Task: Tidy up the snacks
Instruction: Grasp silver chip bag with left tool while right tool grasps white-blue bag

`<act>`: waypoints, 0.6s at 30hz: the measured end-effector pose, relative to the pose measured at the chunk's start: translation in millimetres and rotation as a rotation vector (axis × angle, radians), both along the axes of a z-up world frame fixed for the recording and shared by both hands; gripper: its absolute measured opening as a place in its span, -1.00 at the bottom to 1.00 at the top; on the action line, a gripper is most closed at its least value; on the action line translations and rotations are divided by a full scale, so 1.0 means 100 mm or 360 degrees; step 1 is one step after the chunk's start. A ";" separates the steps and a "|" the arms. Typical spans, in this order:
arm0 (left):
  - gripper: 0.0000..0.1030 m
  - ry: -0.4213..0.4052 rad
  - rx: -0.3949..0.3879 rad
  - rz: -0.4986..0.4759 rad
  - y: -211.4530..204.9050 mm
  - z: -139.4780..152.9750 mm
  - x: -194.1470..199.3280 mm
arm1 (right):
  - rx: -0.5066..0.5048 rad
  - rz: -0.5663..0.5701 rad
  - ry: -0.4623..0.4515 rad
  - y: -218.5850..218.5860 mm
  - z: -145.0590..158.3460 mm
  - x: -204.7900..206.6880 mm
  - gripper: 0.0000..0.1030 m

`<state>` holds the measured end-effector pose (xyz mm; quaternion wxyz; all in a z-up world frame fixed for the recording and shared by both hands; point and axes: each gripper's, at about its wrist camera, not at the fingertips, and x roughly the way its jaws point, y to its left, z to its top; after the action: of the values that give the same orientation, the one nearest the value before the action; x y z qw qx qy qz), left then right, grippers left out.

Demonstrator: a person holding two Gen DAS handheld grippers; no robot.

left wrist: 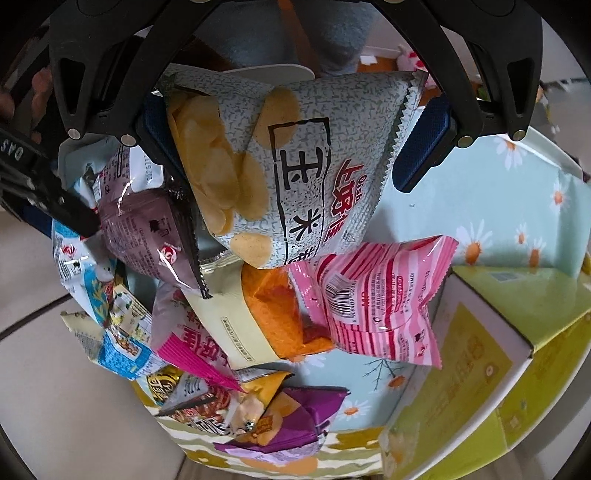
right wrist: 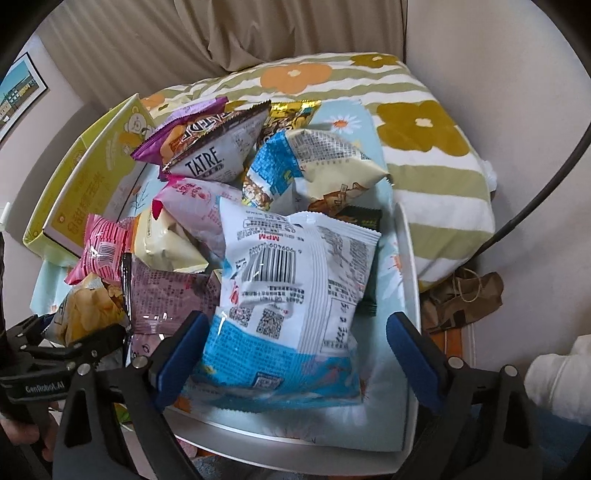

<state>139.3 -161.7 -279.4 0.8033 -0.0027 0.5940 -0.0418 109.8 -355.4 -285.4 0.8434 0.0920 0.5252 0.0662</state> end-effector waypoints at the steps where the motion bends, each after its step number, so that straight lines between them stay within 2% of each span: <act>1: 0.94 -0.0003 0.0005 -0.0010 -0.01 0.01 -0.01 | 0.0022 -0.0004 0.0007 -0.01 -0.02 0.02 0.83; 7: 0.67 -0.0032 0.0013 -0.0085 -0.06 0.06 -0.09 | 0.0127 -0.0059 0.0057 -0.08 -0.09 0.11 0.82; 11: 0.41 -0.0046 -0.0008 -0.0123 -0.09 0.10 -0.08 | 0.0238 -0.0139 0.0125 -0.17 -0.17 0.19 0.81; 12: 0.39 -0.0046 -0.0002 -0.0135 -0.11 0.11 -0.08 | 0.0266 -0.0155 0.0136 -0.18 -0.19 0.20 0.78; 13: 0.39 -0.0048 0.0002 -0.0144 -0.12 0.11 -0.08 | 0.0285 -0.0161 0.0148 -0.20 -0.21 0.21 0.64; 17: 0.29 -0.0071 -0.0022 -0.0162 -0.12 0.14 -0.08 | 0.0355 -0.0175 0.0174 -0.21 -0.24 0.25 0.31; 18: 0.27 -0.0075 -0.0023 -0.0166 -0.12 0.14 -0.08 | 0.0353 -0.0170 0.0166 -0.21 -0.22 0.25 0.28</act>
<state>131.5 -173.9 -264.9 0.8137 0.0234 0.5741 -0.0880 134.5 -376.0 -307.6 0.8019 0.2157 0.5522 0.0740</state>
